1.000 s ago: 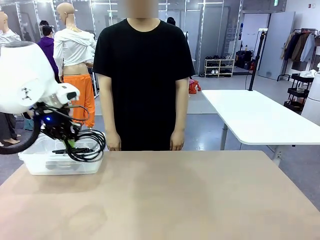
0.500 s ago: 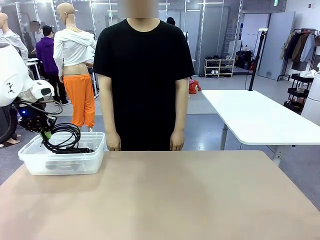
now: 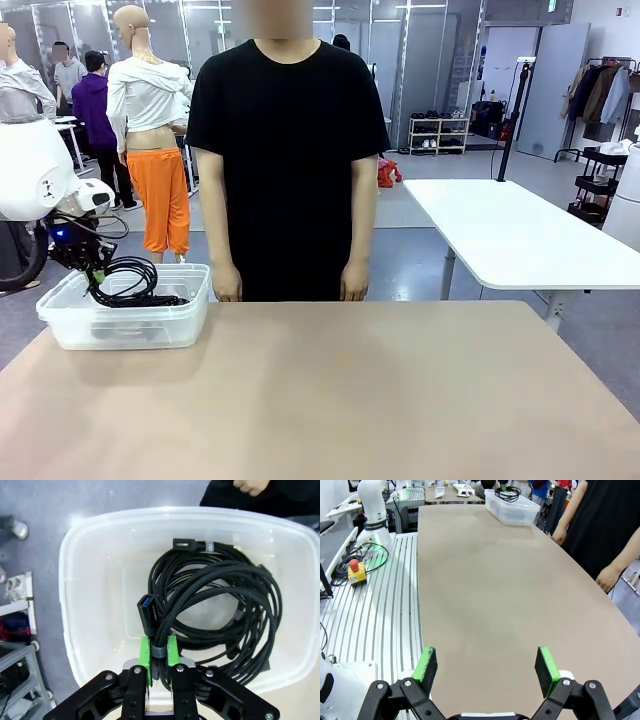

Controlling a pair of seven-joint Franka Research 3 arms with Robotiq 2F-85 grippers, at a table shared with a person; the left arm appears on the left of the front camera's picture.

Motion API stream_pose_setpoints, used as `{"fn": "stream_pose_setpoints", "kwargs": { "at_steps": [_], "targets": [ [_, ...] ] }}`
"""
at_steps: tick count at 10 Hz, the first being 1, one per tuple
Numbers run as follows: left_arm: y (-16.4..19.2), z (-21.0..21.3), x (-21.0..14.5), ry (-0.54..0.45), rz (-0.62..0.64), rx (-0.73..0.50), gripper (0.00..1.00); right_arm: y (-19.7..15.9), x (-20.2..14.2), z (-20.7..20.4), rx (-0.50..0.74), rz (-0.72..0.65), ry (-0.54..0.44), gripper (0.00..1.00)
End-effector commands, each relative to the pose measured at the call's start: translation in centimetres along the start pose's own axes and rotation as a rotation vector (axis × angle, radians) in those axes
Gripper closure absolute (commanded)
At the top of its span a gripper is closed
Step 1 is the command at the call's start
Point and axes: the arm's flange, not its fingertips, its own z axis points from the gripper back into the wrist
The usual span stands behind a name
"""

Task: Organize and store the cables.
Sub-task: Place the USB Extension Cable into the Organizing box.

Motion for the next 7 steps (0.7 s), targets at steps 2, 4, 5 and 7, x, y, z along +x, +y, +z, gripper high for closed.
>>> {"fn": "stream_pose_setpoints", "kwargs": {
  "at_steps": [2,4,5,7],
  "targets": [
    [-0.2,-0.4,0.5,0.050,-0.020,0.015,0.85,-0.1,0.1,0.1,-0.004,-0.003,-0.005,0.00],
    [-0.2,0.3,0.3,0.052,0.003,0.015,0.44,-0.1,0.1,0.1,-0.004,-0.003,-0.005,0.00],
    [-0.6,0.6,0.3,0.046,0.009,-0.010,0.14,-0.1,0.1,0.1,-0.004,-0.003,-0.005,0.00],
    [-1.2,1.2,0.0,0.039,0.012,-0.063,0.00,-0.1,0.1,0.1,-0.004,-0.003,-0.005,0.00]
  ]
}}
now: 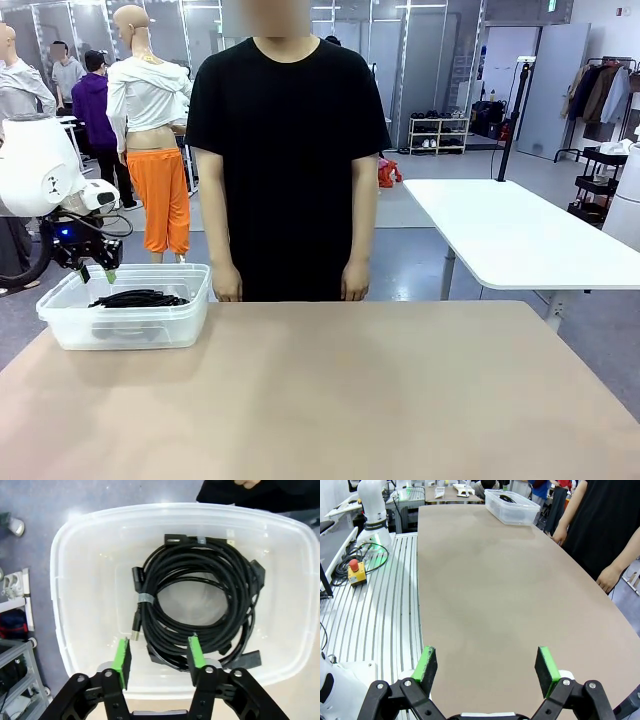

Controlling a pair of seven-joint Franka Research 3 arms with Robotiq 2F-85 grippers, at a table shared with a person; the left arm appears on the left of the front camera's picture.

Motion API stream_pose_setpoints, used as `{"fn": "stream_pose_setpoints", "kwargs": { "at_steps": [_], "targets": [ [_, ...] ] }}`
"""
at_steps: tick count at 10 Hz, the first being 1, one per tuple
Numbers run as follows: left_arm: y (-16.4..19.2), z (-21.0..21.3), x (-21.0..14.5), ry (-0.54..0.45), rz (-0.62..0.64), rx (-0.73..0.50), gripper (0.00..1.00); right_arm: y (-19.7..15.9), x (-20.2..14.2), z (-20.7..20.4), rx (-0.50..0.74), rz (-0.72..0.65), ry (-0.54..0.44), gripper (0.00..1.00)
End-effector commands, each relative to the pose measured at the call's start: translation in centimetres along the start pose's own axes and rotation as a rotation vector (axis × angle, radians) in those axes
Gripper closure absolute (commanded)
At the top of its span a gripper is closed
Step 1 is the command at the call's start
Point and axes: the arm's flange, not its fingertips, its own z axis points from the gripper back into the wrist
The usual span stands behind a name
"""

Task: Organize and store the cables.
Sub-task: Place the USB Extension Cable into the Organizing box.

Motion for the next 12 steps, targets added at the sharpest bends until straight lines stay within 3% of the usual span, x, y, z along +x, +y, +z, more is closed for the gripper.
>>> {"fn": "stream_pose_setpoints", "kwargs": {
  "at_steps": [1,2,3,8,9,12],
  "targets": [
    [-0.4,1.1,-0.3,0.006,0.003,-0.056,0.00,-0.1,0.1,0.1,-0.004,-0.003,-0.005,0.00],
    [-0.4,1.7,-0.6,-0.003,-0.003,-0.075,0.05,-0.1,0.1,0.1,-0.004,-0.003,-0.005,0.00],
    [-0.4,2.1,-1.0,-0.012,-0.020,-0.085,0.00,-0.1,0.1,0.1,-0.004,-0.003,-0.005,0.00],
    [1.1,3.3,-3.6,-0.034,-0.136,-0.150,0.00,-0.1,0.1,0.1,-0.004,-0.003,-0.005,0.00],
    [-0.3,2.9,-1.8,-0.025,-0.066,-0.091,0.00,-0.1,0.1,0.1,-0.004,-0.003,-0.005,0.00],
    [-0.3,2.9,-1.8,-0.025,-0.066,-0.091,0.00,-0.1,0.1,0.1,-0.004,-0.003,-0.005,0.00]
  ]
}}
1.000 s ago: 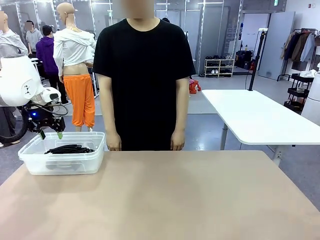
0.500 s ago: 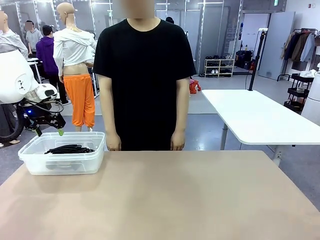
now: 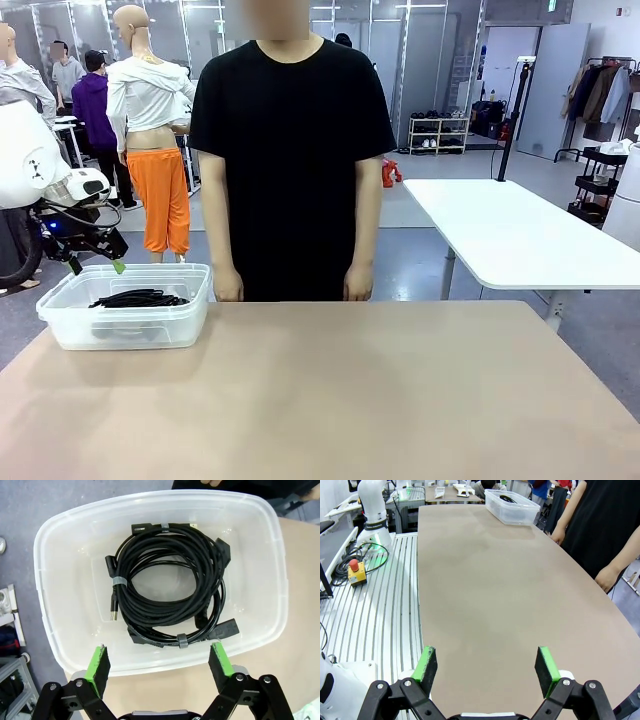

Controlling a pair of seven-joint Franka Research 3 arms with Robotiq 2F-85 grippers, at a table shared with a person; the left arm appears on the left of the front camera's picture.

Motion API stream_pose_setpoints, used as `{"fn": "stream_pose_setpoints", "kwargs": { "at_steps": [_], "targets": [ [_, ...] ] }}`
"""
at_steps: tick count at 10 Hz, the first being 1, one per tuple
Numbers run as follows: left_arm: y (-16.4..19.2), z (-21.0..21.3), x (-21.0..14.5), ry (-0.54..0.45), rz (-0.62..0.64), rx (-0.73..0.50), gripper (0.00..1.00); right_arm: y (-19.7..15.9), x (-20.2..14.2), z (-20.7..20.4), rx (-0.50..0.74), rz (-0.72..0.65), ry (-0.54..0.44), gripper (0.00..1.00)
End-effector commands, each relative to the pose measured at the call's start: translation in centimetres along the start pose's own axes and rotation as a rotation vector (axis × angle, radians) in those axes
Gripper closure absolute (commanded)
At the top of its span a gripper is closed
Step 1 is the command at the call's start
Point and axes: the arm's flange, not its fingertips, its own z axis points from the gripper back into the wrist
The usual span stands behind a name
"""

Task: Organize and store the cables.
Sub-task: Place the USB Extension Cable into the Organizing box.

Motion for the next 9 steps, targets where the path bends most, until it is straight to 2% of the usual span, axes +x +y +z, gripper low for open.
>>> {"fn": "stream_pose_setpoints", "kwargs": {
  "at_steps": [1,9],
  "targets": [
    [-0.16,-0.08,0.50,-0.001,0.015,0.016,0.00,-0.07,0.13,0.08,-0.004,-0.003,-0.005,0.00],
    [-0.16,-0.08,0.50,-0.001,0.015,0.016,0.00,-0.07,0.13,0.08,-0.004,-0.003,-0.005,0.00]
  ]
}}
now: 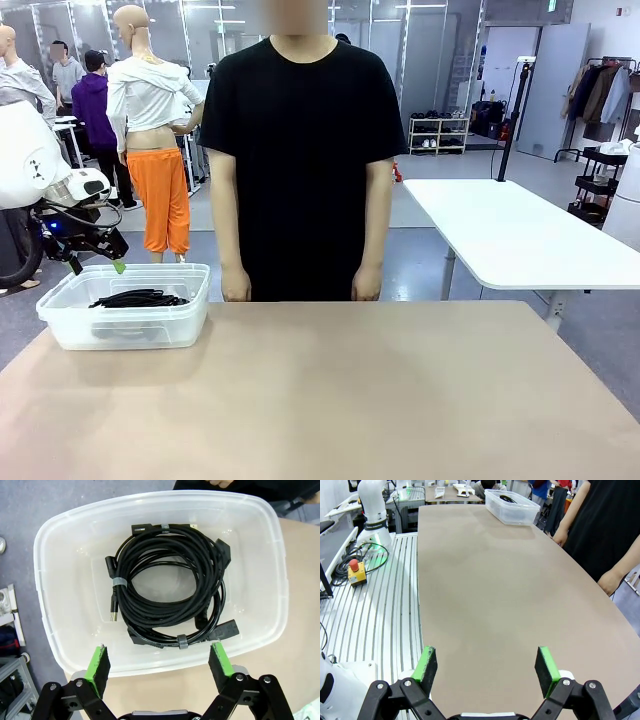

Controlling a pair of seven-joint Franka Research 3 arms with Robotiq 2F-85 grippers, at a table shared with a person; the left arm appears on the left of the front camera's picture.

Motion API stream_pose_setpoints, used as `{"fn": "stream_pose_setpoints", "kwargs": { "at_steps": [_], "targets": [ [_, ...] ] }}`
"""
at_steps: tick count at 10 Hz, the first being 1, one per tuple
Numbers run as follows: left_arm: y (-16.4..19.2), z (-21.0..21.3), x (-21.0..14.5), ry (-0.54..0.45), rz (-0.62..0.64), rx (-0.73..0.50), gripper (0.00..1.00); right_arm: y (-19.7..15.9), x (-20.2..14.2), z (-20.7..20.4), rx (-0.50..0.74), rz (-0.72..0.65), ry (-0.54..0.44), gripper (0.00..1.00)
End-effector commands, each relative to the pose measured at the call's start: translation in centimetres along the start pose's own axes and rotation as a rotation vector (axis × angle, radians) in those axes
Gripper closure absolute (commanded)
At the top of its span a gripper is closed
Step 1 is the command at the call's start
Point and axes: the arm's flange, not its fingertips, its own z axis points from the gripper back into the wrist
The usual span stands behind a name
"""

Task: Organize and store the cables.
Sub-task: Place the USB Extension Cable into the Organizing box.

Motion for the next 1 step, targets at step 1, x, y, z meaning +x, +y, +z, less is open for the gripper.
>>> {"fn": "stream_pose_setpoints", "kwargs": {
  "at_steps": [1],
  "targets": [
    [-0.17,-0.03,0.42,-0.001,0.013,0.016,0.00,-0.07,0.13,0.08,-0.004,-0.003,-0.005,0.00]
  ]
}}
